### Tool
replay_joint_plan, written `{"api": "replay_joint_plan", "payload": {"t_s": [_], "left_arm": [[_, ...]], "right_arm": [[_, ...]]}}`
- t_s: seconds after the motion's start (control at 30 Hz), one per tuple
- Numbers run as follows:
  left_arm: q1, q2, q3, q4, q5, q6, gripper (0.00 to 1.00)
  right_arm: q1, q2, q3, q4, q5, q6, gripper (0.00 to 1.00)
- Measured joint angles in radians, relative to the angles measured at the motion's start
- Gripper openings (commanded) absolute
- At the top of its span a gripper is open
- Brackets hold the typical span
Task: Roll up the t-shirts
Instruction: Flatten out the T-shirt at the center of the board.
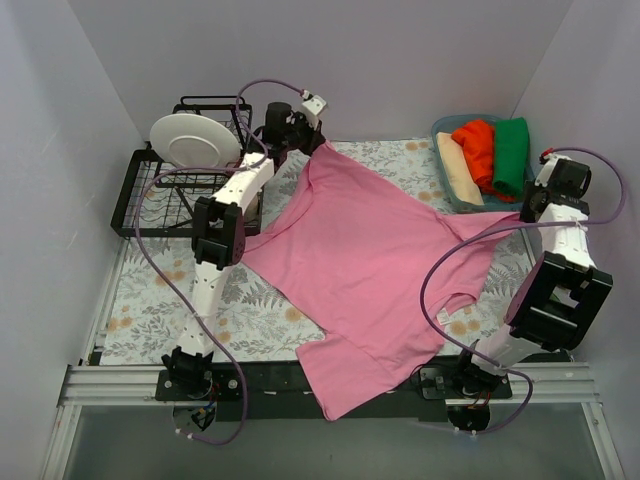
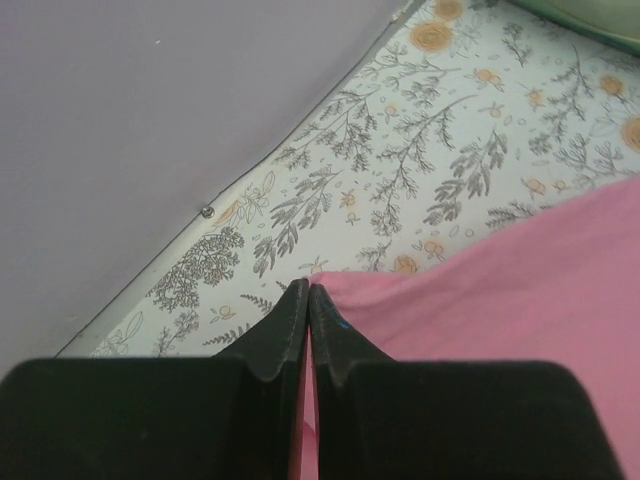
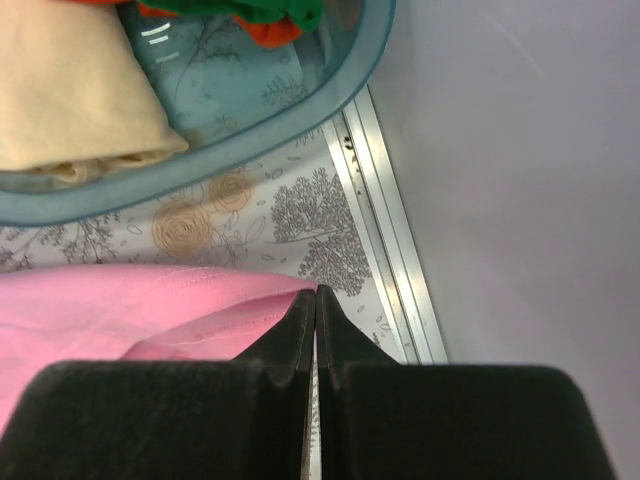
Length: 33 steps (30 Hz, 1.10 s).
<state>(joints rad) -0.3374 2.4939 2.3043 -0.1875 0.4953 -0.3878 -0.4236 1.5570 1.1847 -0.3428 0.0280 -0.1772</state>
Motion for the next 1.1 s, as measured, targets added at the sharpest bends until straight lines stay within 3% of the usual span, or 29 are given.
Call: {"api": "replay_joint_plan", "payload": {"t_s": [0.23, 0.43, 0.8, 1.1], "left_arm": [[-0.017, 0.131, 0.077, 0.155, -0.071, -0.097, 0.00], [-0.020, 0.093, 0.008, 0.181, -0.027, -0.100, 0.00], [-0.020, -0.101, -0.140, 0.003, 0.098, -0.098, 0.00], [-0.013, -0.237, -0.233, -0.134, 0.131, 0.009, 0.00]], "right_arm": [[0.008, 0.039, 0.082, 0.003, -0.002, 0.025, 0.01], [0.008, 0.041, 0.089, -0.015, -0.006, 0.052, 0.01], [0.040, -0.166, -0.104, -0.106, -0.066, 0.100, 0.01], [0.099, -0.286, -0.197, -0.194, -0.111, 0.095, 0.01]]}}
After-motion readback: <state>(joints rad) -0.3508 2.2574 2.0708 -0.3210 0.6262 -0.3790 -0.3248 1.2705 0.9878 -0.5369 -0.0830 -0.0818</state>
